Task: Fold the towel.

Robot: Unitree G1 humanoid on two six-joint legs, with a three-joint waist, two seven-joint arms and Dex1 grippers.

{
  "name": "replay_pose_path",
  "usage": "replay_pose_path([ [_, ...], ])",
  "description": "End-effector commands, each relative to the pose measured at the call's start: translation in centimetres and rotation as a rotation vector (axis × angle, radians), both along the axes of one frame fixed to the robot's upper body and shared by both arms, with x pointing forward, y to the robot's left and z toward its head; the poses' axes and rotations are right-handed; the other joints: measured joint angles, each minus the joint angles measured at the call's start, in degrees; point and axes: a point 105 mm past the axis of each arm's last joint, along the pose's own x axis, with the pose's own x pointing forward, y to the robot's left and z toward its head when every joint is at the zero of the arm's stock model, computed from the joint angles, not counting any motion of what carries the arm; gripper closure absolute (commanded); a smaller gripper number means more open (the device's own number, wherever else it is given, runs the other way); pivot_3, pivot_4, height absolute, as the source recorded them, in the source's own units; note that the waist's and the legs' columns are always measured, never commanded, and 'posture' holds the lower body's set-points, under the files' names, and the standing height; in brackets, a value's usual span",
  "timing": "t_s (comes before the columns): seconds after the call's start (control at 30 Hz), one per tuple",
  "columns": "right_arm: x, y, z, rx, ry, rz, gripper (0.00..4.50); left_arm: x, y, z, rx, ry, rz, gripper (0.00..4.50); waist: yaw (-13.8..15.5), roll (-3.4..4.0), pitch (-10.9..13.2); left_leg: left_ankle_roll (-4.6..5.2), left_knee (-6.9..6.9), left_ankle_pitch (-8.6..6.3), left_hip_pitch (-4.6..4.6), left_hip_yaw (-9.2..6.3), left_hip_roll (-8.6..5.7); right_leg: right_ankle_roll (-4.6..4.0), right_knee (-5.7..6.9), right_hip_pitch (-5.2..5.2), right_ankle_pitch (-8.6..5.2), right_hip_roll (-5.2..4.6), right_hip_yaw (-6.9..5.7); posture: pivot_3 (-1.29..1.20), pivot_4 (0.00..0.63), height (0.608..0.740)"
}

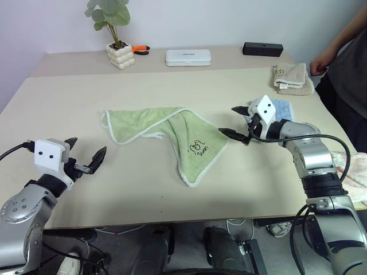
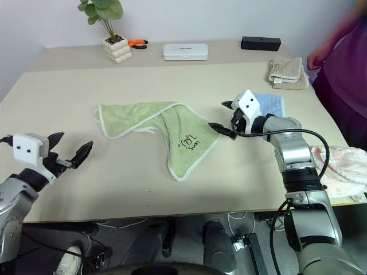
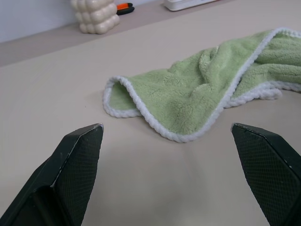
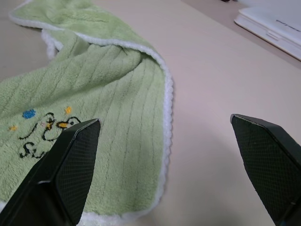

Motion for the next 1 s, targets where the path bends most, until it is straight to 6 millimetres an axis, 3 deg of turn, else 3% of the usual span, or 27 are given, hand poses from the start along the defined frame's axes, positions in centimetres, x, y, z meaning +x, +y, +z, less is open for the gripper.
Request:
replay_pose_path([
  [0.03, -0.3, -0.2, 1.3, 0.003, -0.056, 0.003, 0.0, 0.0, 0.0, 0.8, 0.013, -0.032, -0.009, 0.04, -0.01, 0.0, 0.0, 0.0, 0.0, 0.0, 0.0, 0.0, 0.0, 0.0, 0.0, 0.0, 0.0, 0.0, 0.0, 0.0, 0.15, 0.74],
  [0.13, -0.4, 0.3, 1.2, -0.002, -0.058, 0.015, 0.0, -0.1, -0.5, 0.7, -0.006, -0.035, -0.018, 0.04, -0.03, 0.0, 0.0, 0.0, 0.0, 0.0, 0.0, 0.0, 0.0, 0.01, 0.0, 0.0, 0.01, 0.0, 0.0, 0.0, 0.15, 0.74],
  [0.27, -0.4, 1.2, 2.0, 0.009, -0.076, 0.031, 0.0, -0.2, -4.1, -0.6, -0.002, 0.01, -0.164, 0.04, 0.01, 0.0, 0.0, 0.0, 0.0, 0.0, 0.0, 0.0, 0.0, 0.01, 0.0, 0.0, 0.01, -0.01, 0.0, 0.0, 0.15, 0.74],
  [0.47, -1.4, 2.0, 1.1, 0.027, -0.068, 0.024, 0.0, 0.8, -7.3, -1.6, 0.118, 0.083, -0.332, 0.04, 0.29, -0.02, -0.01, 0.0, 0.01, 0.0, -0.01, -0.02, 0.0, -0.02, 0.0, 0.02, -0.01, -0.01, -0.01, 0.0, 0.15, 0.74],
  [0.6, -2.1, 2.5, 0.6, 0.052, -0.061, 0.01, 0.0, 3.3, -5.6, -2.9, 0.255, 0.125, -0.282, 0.04, 0.05, 0.0, 0.0, 0.0, -0.01, 0.0, -0.01, -0.01, -0.04, 0.0, 0.0, -0.01, 0.0, 0.02, 0.0, 0.0, 0.15, 0.74],
  [0.73, -2.5, 2.7, 0.5, 0.064, -0.059, -0.006, 0.0, 5.6, -3.9, -3.5, 0.254, 0.134, -0.21, 0.04, -0.07, 0.0, 0.0, 0.0, -0.02, 0.0, 0.0, -0.01, -0.02, 0.14, 0.03, -0.05, 0.08, 0.07, 0.01, 0.0, 0.15, 0.74],
  [1.0, -3.7, 4.4, 0.2, 0.106, -0.051, -0.001, 0.0, 9.8, -3.2, -4.9, 0.303, 0.139, -0.205, 0.04, 0.13, -0.02, -0.01, 0.0, 0.0, 0.01, -0.02, -0.05, -0.1, 0.19, 0.03, -0.04, 0.1, 0.03, -0.02, 0.0, 0.15, 0.74],
])
